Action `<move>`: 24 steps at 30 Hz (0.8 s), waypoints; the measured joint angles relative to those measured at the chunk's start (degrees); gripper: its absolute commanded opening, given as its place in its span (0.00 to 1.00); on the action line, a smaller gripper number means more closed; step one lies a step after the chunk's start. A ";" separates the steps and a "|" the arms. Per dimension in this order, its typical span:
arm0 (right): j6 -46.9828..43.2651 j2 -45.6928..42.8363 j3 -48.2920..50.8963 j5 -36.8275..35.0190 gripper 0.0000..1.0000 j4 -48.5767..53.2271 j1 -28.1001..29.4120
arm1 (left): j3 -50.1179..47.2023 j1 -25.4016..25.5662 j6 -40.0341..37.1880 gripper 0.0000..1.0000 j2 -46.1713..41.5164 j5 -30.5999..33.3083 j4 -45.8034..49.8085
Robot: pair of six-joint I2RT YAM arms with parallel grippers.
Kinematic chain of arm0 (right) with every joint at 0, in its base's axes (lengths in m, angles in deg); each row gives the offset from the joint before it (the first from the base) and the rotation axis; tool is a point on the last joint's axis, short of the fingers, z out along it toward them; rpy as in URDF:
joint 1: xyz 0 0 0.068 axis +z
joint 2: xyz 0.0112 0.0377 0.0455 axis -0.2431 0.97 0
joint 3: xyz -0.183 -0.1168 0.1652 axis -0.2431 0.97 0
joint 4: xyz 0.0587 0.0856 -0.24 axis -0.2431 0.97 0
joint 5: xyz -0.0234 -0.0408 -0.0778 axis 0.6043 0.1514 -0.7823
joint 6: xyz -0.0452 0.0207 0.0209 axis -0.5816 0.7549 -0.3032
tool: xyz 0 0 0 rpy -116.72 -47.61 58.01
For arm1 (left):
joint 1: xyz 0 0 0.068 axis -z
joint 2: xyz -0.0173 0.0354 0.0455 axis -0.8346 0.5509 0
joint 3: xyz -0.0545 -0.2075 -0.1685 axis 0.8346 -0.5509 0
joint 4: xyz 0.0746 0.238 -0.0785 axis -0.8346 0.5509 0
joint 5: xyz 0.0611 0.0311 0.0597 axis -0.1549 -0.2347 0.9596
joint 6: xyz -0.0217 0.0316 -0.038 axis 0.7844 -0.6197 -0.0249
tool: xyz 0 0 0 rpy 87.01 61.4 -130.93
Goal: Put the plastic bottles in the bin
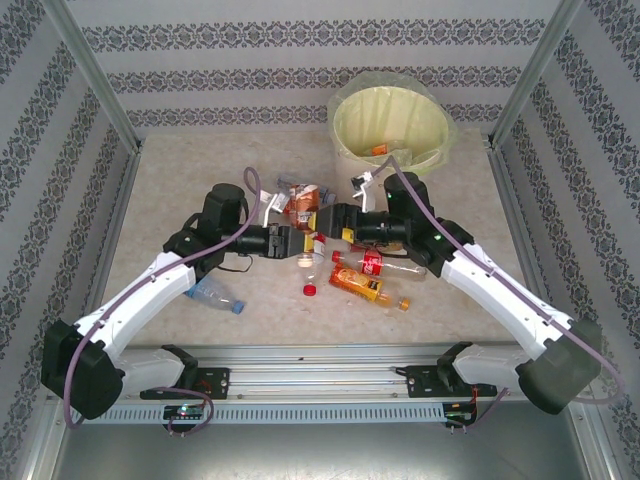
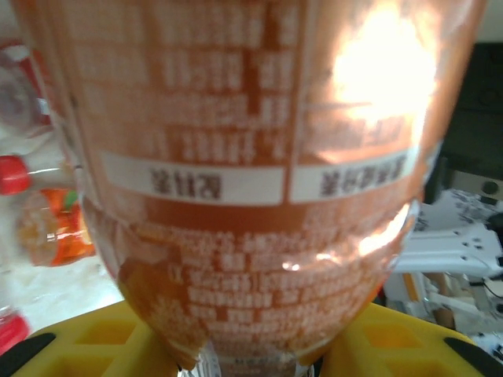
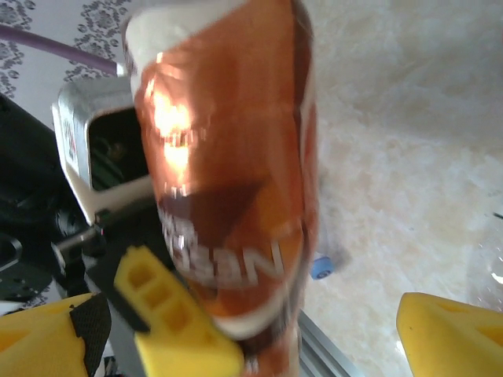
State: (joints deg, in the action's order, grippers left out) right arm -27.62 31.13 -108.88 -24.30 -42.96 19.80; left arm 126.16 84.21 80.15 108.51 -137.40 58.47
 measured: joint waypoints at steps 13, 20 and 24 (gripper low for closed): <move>0.22 2.93 -3.41 0.31 0.71 -2.25 0.90 | -0.22 3.87 4.52 0.45 0.48 -1.33 -6.14; -0.26 2.95 -3.78 -0.48 0.56 -1.46 0.90 | -0.22 4.09 5.33 0.47 0.59 -1.46 -6.84; -0.61 2.93 -4.26 -0.94 0.54 -0.17 0.90 | -0.22 4.24 5.57 0.68 0.59 -0.96 -6.82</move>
State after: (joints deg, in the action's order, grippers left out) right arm -28.24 34.05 -113.14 -25.24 -43.14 20.70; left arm 125.94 88.45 85.72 109.10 -138.37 51.65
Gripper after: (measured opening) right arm 0.557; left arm 0.593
